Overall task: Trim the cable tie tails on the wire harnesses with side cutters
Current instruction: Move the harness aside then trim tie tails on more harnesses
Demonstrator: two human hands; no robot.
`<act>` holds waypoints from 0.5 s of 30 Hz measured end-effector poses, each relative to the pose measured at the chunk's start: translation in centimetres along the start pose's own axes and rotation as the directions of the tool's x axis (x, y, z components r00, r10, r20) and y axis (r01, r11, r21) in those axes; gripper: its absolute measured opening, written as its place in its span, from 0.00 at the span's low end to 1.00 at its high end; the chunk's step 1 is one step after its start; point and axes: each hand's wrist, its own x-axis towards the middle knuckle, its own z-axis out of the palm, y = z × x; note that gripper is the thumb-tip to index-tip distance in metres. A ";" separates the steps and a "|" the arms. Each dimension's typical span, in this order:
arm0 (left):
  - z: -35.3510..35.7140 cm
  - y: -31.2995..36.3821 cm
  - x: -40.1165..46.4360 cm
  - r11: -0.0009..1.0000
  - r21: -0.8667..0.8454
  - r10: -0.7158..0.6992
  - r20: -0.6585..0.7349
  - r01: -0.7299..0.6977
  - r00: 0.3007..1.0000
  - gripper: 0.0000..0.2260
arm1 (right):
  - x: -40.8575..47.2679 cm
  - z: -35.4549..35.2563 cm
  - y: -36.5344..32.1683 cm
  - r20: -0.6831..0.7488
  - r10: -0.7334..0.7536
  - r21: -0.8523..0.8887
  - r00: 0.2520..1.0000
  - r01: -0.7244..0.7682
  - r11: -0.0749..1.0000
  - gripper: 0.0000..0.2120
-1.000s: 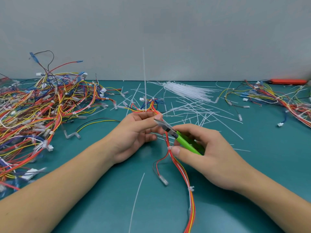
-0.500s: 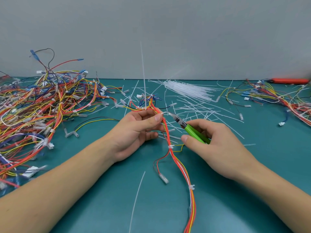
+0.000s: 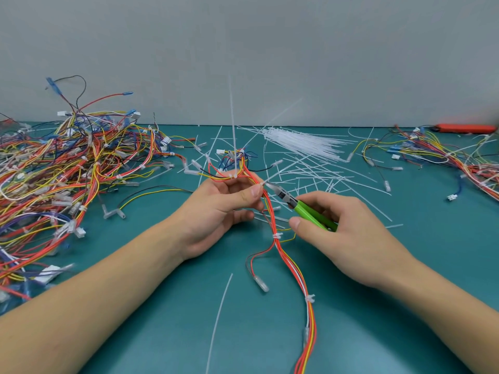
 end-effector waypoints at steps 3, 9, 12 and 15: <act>0.1 0.1 0.0 1.000 0.004 0.000 -0.004 0.000 1.000 0.08 | 0.0 0.0 0.0 0.008 -0.008 0.008 1.000 0.008 1.000 0.06; -0.1 0.0 0.0 1.000 -0.011 -0.005 -0.003 0.005 1.000 0.05 | -0.1 -0.1 -0.1 0.022 -0.015 0.016 1.000 0.014 1.000 0.06; 0.0 0.0 0.0 1.000 -0.012 -0.006 -0.007 0.006 1.000 0.04 | -0.1 -0.1 -0.1 0.017 -0.015 0.011 1.000 0.015 1.000 0.06; 0.0 0.1 0.0 1.000 -0.012 -0.009 -0.010 0.008 1.000 0.05 | -0.1 -0.1 0.0 0.013 -0.013 0.008 1.000 0.013 1.000 0.05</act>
